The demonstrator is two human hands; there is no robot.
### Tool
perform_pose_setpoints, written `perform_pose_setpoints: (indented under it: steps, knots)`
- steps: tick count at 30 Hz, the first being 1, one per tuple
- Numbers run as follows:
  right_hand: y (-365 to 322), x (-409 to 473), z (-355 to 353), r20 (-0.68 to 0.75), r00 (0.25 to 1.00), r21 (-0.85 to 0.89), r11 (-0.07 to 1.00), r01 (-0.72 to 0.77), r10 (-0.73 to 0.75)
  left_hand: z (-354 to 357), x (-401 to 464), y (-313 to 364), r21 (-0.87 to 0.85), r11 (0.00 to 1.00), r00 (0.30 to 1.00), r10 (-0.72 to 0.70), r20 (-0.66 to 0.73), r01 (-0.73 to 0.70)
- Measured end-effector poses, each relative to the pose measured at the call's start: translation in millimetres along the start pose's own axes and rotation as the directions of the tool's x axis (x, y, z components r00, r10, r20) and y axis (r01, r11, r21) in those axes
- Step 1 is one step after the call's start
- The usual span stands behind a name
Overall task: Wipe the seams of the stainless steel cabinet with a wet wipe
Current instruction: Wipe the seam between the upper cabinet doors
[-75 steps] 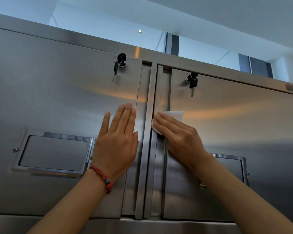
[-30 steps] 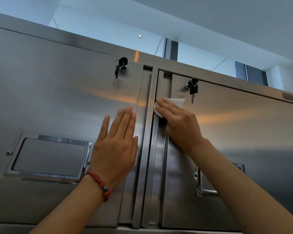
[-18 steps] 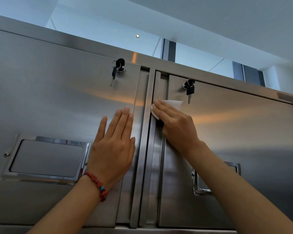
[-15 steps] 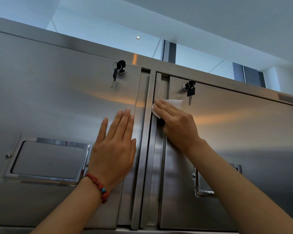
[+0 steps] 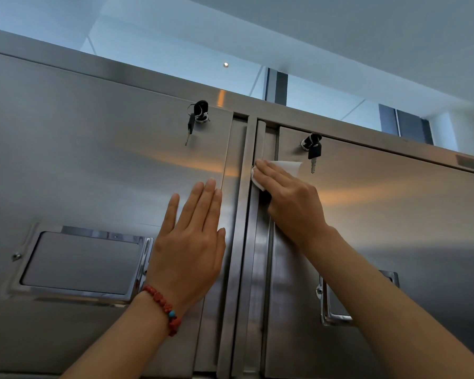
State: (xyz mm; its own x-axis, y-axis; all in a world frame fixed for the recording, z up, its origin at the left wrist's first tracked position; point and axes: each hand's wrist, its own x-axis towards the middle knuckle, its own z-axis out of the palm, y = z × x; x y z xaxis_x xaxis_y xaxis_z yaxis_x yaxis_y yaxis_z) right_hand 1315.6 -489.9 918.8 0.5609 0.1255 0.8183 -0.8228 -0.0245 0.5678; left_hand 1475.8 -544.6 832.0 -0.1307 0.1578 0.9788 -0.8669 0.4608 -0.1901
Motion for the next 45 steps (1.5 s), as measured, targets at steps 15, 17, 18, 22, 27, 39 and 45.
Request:
perform_pose_setpoints:
  steps: [15,17,18,22,27,39,45]
  knots:
    - [18.1,42.6,4.1,0.106,0.984,-0.016,0.990,-0.143,0.144,1.4,-0.5,-0.7,0.000,1.000,1.000,-0.004,-0.008,0.004]
    - [20.8,48.3,4.4,0.127,0.979,-0.036,0.987,-0.156,0.159,1.3,-0.6,-0.3,0.004,1.000,1.000,-0.001,-0.007,0.001]
    - [22.0,50.8,4.6,0.135,0.977,-0.041,0.986,-0.160,0.165,1.1,-0.7,-0.1,0.005,1.000,1.000,-0.001,-0.005,0.001]
    - [23.8,54.2,3.8,0.143,0.978,-0.060,0.987,-0.147,0.154,0.7,-0.4,-0.2,0.007,1.000,1.000,-0.004,0.007,0.004]
    - [22.7,48.7,4.1,0.068,0.994,-0.068,0.994,-0.081,0.086,0.2,0.4,0.5,0.007,1.000,1.000,-0.006,0.005,0.006]
    - [30.0,49.2,2.0,0.118,0.993,-0.090,0.996,-0.001,0.012,1.8,-0.8,-0.4,0.016,1.000,1.000,-0.006,0.011,0.006]
    - [27.7,46.8,1.5,0.126,0.992,-0.086,0.996,-0.007,0.018,2.4,-0.1,-0.2,0.016,1.000,1.000,-0.007,0.003,0.007]
